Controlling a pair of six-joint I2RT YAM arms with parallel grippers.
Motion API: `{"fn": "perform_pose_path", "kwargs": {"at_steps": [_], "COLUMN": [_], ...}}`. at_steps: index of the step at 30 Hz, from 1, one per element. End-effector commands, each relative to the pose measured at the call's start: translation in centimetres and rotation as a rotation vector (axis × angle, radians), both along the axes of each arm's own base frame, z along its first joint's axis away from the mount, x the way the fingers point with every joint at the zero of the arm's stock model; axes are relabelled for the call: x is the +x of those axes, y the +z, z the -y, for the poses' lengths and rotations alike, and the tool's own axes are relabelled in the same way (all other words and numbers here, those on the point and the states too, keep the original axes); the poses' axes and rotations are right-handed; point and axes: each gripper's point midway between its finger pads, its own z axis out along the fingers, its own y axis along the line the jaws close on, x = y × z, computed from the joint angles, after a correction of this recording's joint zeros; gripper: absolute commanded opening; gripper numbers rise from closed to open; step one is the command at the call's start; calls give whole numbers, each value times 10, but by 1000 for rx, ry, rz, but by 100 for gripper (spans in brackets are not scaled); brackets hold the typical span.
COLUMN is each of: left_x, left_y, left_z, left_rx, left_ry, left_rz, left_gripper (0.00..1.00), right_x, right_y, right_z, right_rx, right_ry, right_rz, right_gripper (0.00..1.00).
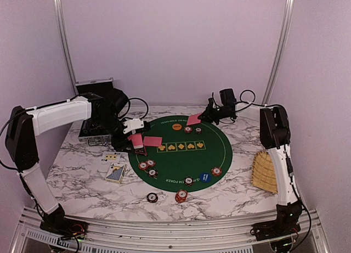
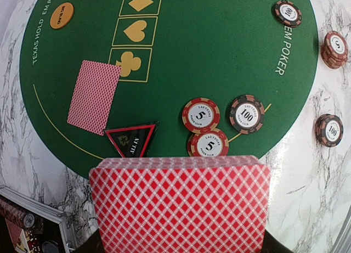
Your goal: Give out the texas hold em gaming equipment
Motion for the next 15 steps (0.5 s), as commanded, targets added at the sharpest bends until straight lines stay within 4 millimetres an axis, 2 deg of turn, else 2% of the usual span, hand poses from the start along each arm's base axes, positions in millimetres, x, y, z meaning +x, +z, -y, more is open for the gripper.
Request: {"fn": "perform_pose_path", "kwargs": {"at_steps": [1,4,6,10,12,15], "left_x": [-3,-2,-3,-3,-2,0], "left_y": [4,4,3,3,3,4], "left_z": [2,3,3,4,5,5], "left_rx": [-24,-28,-30,-33,-32,-32], "left_ry": [1,5,4,7,12,16], "left_rz": [-17,-23,-27,-32,-33,-29], "left_gripper": [0,0,0,0,0,0], "right_x": [15,17,17,19,20,22], "right_y": [6,-2,-6,-12,-12,-5], "right_z": [2,2,2,10,14,19], "right_rx": [-8,-11,-17,-63,-88,-109], "right_ry": [-23,-24,-25,-43,-55,-62], "right_rz": [22,8,4,4,13,30], "right_gripper": [0,2,11,37,44,49]}}
